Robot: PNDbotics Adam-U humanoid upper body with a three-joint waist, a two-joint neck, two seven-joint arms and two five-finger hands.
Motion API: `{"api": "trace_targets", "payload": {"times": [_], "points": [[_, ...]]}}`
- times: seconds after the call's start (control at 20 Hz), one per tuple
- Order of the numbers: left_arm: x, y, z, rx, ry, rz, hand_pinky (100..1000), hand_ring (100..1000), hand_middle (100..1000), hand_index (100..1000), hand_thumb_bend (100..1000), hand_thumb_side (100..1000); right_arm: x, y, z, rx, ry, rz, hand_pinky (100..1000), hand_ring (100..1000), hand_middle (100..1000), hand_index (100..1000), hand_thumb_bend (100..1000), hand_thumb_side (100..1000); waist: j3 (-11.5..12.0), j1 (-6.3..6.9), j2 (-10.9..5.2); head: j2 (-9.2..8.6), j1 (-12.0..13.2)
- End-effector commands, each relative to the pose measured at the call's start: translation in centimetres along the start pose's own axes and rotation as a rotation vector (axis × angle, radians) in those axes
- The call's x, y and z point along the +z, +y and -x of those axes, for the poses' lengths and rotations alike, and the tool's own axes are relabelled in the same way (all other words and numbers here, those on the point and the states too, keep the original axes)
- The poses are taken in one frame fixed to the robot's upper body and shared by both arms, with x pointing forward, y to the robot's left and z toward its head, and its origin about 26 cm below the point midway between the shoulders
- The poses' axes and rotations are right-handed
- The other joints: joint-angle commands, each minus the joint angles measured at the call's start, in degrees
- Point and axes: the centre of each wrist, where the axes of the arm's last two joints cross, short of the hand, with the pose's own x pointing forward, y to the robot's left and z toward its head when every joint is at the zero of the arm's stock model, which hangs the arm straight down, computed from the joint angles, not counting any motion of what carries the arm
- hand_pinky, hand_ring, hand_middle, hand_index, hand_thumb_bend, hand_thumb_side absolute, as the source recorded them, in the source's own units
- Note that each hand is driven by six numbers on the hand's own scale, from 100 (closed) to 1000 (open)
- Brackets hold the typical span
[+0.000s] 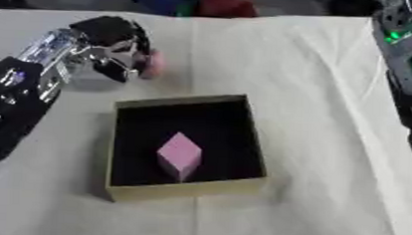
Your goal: Pick up objects on the table and place them in the box.
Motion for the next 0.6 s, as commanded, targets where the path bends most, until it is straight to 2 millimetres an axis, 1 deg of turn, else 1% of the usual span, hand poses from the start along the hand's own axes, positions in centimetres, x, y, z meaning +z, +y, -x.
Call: {"api": "trace_targets", "payload": {"times": [0.05, 0.25, 0.35, 0.4, 0.6], "points": [[0.0, 1.0, 0.6, -0.019, 0.021, -0.060, 269, 474, 479, 565, 100, 137, -0.3, -1.6, -0.1, 0.005, -0.013, 0.032, 853, 764, 627, 760, 100, 925, -0.14, -0.11, -1.19, -0.60, 0.09], [0.0, 1.0, 0.5, 0.000, 0.001, -0.081, 302, 493, 505, 590, 100, 148, -0.4, -1.2, 0.0, -0.005, -0.004, 0.029, 854, 764, 623, 760, 100, 930, -0.07, -0.02, -1.44, -0.26, 0.01], [0.0, 1.3, 0.4, 0.019, -0.006, -0.093, 286, 484, 497, 579, 100, 166, -0.4, -1.0, 0.0, -0.007, -0.001, 0.029, 854, 764, 622, 760, 100, 928, -0.02, 0.05, -1.67, -0.11, -0.11], [0.0, 1.6, 0.3, 0.029, -0.007, -0.100, 264, 471, 483, 560, 100, 174, -0.4, -0.9, 0.1, -0.008, 0.000, 0.029, 853, 763, 621, 760, 100, 928, 0.01, 0.08, -1.79, -0.05, -0.15], [0.3, 2.9, 0.0, 0.056, -0.009, -0.144, 247, 457, 473, 541, 100, 161, -0.2, -0.6, 0.2, -0.013, 0.007, 0.029, 853, 763, 621, 760, 100, 925, 0.13, 0.20, -2.41, 0.22, -0.25]]}}
